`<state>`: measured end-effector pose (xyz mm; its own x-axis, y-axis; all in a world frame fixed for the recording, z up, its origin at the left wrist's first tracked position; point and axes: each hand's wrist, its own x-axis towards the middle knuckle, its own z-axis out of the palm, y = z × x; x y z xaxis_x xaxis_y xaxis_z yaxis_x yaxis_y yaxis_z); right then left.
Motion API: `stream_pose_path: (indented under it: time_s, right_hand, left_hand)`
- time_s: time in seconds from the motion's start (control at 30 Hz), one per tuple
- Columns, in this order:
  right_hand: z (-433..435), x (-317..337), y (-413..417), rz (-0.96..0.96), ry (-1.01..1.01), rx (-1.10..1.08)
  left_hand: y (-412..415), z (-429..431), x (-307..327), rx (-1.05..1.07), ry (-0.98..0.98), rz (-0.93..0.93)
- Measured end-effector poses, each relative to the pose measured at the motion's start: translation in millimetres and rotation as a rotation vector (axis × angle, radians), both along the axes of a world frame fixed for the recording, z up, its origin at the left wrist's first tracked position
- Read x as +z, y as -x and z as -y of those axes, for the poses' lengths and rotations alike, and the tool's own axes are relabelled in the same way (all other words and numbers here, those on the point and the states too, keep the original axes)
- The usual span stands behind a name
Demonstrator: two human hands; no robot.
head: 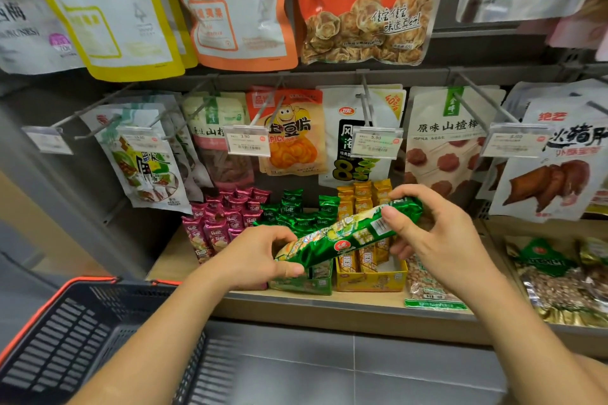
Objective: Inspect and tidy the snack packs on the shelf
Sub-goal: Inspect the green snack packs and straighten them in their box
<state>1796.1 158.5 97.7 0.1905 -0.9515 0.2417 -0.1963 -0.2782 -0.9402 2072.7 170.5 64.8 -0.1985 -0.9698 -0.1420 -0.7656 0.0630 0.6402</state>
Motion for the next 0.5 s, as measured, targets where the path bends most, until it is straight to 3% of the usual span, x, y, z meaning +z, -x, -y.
stream_pose_path:
  time_s: [0.2,0.37,0.5]
  right_hand:
    - [-3,0,-5,-0.027,0.005,0.043]
    - [-18,7,-18,-0.09,0.183,0.008]
    - [-23,7,-25,-0.129,0.222,-0.071]
  left_hand:
    - [4,4,-6,-0.036,0.126,0.302]
    - [2,13,-8,0.049,0.273,0.302]
    - [1,23,-7,0.185,0.319,0.141]
